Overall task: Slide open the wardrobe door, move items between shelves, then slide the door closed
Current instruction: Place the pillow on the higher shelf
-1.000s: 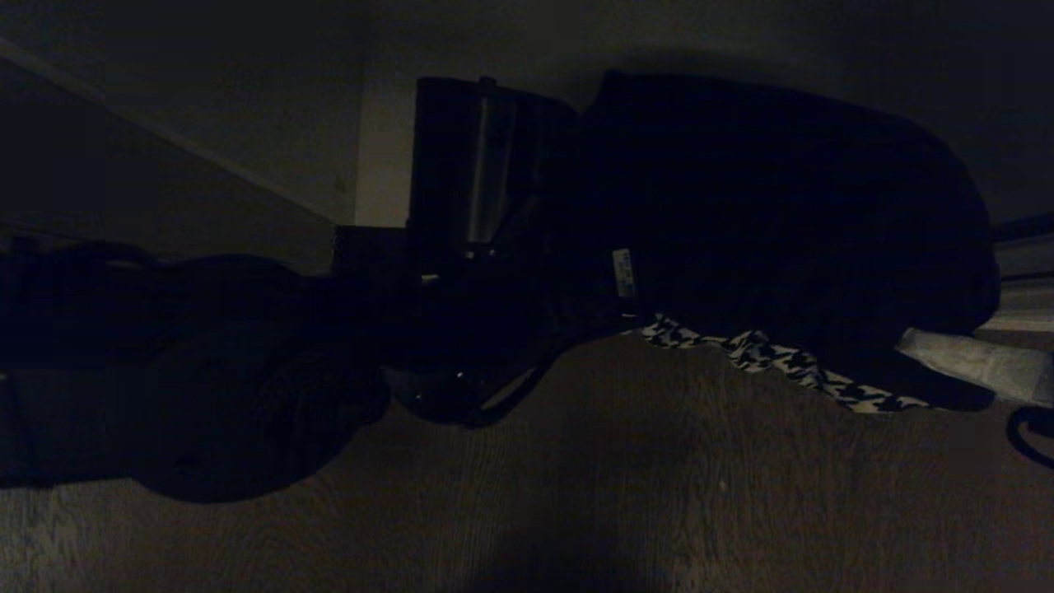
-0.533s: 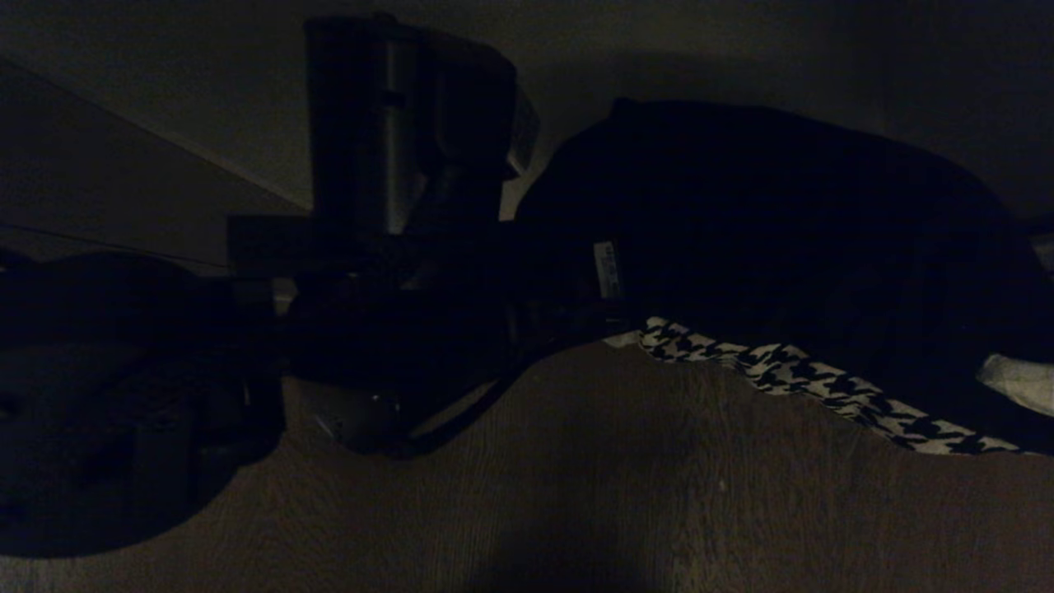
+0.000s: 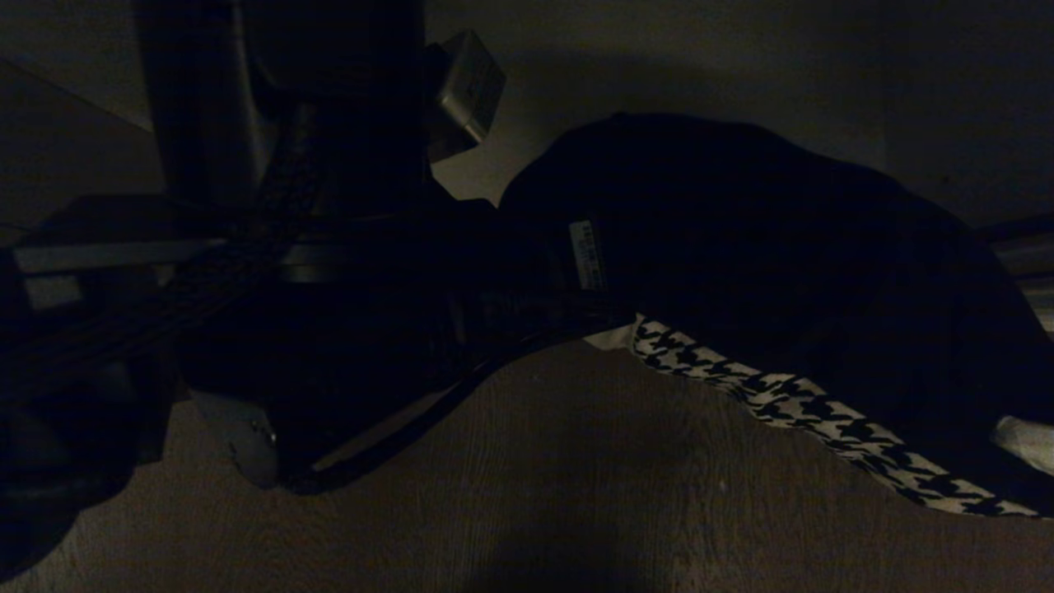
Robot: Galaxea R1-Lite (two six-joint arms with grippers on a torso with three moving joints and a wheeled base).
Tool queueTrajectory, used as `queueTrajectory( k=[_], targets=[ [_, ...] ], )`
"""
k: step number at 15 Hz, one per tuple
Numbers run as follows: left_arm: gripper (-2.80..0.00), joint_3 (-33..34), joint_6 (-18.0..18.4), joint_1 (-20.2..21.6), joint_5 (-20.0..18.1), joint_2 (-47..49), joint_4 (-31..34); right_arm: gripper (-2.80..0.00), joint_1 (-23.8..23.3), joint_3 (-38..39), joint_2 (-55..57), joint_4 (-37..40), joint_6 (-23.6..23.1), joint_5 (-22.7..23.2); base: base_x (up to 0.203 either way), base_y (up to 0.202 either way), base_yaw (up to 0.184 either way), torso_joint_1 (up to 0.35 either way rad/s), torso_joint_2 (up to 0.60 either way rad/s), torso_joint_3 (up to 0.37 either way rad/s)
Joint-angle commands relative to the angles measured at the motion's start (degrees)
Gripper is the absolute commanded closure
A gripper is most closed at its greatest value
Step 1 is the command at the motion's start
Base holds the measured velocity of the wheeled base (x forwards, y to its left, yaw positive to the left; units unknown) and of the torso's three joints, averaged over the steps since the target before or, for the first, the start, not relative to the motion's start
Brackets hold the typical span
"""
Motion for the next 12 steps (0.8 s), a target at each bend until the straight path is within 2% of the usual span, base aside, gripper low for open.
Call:
queueTrajectory(
  k=[1,12],
  targets=[
    [0.0,0.5,-0.1,0.0,0.2,-1.3,-0.2,0.0,-0.1,0.2,-1.7,0.0,0.1,0.1,0.0,0.0,0.0,0.0,0.0,0.0],
    [0.0,0.7,0.0,0.0,0.1,-1.2,-0.1,0.0,-0.1,1.3,-3.4,0.3,0.2,0.2,0.0,0.0,0.0,0.0,0.0,0.0]
  ],
)
